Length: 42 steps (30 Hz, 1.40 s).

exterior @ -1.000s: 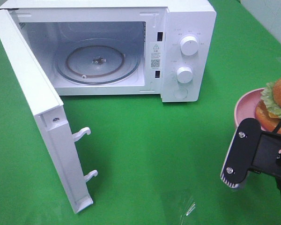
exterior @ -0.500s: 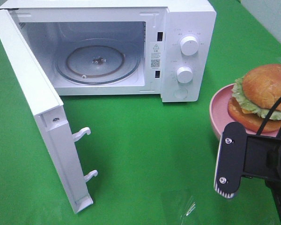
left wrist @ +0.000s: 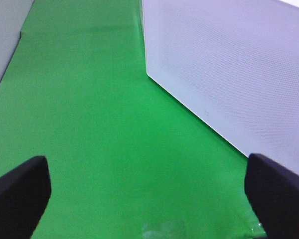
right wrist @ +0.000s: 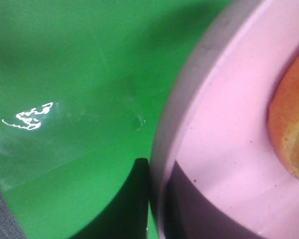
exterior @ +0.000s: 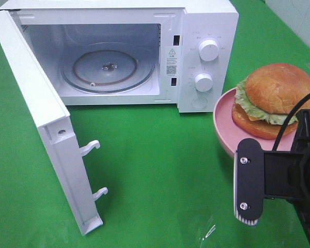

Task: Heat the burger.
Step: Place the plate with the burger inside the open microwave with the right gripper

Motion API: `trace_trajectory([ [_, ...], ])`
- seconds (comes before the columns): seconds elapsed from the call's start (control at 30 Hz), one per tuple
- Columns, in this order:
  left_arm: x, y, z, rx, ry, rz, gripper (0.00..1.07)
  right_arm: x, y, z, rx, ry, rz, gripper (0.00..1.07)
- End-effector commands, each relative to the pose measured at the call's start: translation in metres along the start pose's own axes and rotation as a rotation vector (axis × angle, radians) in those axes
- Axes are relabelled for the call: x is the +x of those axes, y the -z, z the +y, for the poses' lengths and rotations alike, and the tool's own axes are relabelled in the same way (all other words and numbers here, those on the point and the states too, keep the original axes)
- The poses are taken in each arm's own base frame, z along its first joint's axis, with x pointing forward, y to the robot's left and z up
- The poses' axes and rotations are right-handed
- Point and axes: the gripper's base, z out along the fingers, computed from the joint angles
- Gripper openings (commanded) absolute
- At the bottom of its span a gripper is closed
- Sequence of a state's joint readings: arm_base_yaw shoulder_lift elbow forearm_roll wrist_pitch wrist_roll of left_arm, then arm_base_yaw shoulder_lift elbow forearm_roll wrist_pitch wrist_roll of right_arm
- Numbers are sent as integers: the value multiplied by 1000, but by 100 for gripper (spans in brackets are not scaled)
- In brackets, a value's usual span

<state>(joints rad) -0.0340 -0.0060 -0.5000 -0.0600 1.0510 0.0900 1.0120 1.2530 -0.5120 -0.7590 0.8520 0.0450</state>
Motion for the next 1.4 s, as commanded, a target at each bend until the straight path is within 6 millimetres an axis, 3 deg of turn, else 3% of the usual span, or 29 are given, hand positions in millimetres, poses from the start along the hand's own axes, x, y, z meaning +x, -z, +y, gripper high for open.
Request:
trace_trajectory([
  [0.03,1,2,0,4,-2,-34,98,-4,1,-4,51,77,-49,0],
  [0.23,1,2,0,4,-2,-34,98,-9,1,-4,62,200,-98,0],
  [0.5,1,2,0,4,-2,-34,98,-15,2,-4,73,232,-170,0],
  [0.93,1,2,0,4,-2,-34,98,-26,5,-4,127,518,-285,0],
  [1.4,1,2,0,4,-2,-34,98,-18,-6,-18,117,613,-320,0],
])
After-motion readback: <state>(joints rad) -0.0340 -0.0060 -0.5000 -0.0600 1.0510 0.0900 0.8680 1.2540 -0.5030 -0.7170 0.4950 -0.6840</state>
